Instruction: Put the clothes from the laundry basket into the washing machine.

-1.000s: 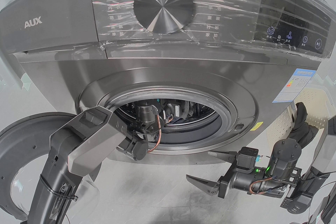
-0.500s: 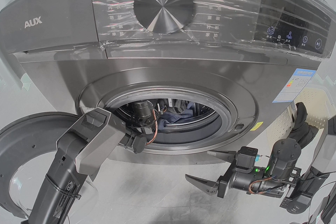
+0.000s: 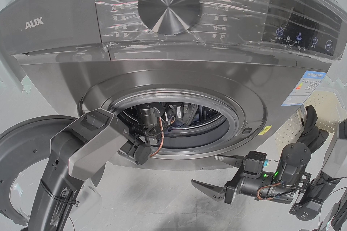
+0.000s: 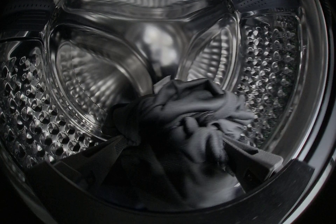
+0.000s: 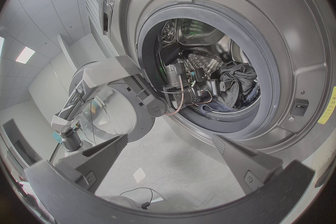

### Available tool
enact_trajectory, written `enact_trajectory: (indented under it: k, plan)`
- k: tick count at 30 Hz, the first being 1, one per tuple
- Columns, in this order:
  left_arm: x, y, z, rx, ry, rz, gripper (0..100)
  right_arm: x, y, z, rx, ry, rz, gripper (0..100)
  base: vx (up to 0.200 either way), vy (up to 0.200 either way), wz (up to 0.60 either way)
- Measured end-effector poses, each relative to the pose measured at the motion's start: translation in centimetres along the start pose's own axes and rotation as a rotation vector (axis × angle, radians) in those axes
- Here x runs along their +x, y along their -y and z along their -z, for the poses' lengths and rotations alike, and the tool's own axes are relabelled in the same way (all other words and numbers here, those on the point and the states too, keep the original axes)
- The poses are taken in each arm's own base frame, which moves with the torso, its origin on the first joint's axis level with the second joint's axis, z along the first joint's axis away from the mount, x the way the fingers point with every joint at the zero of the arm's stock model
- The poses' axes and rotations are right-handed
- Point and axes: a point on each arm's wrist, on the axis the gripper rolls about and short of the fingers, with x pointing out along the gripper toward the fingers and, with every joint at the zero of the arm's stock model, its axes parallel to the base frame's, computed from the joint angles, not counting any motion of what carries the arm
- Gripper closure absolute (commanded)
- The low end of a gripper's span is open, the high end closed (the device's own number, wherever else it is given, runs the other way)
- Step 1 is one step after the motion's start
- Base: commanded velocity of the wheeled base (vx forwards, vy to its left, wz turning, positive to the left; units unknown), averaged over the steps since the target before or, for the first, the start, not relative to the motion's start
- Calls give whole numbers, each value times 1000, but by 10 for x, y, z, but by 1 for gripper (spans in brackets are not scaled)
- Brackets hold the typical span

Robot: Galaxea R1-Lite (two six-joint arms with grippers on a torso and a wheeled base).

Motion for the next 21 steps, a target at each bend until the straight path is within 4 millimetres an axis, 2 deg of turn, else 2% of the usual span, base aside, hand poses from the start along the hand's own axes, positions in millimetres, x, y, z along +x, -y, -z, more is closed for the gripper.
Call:
enact_trajectory:
  k: [5, 15, 21]
  plan:
    - [-23, 14, -7, -7, -49, 40, 0, 0, 0, 0, 0, -1, 2, 0, 0, 0, 0]
    - [-79, 58, -9, -23, -71, 176, 0, -4, 1, 1, 3, -9, 7, 0, 0, 0, 0]
    - [-106, 68, -12, -30, -97, 217, 0, -11, 1, -1, 3, -3, 14, 0, 0, 0, 0]
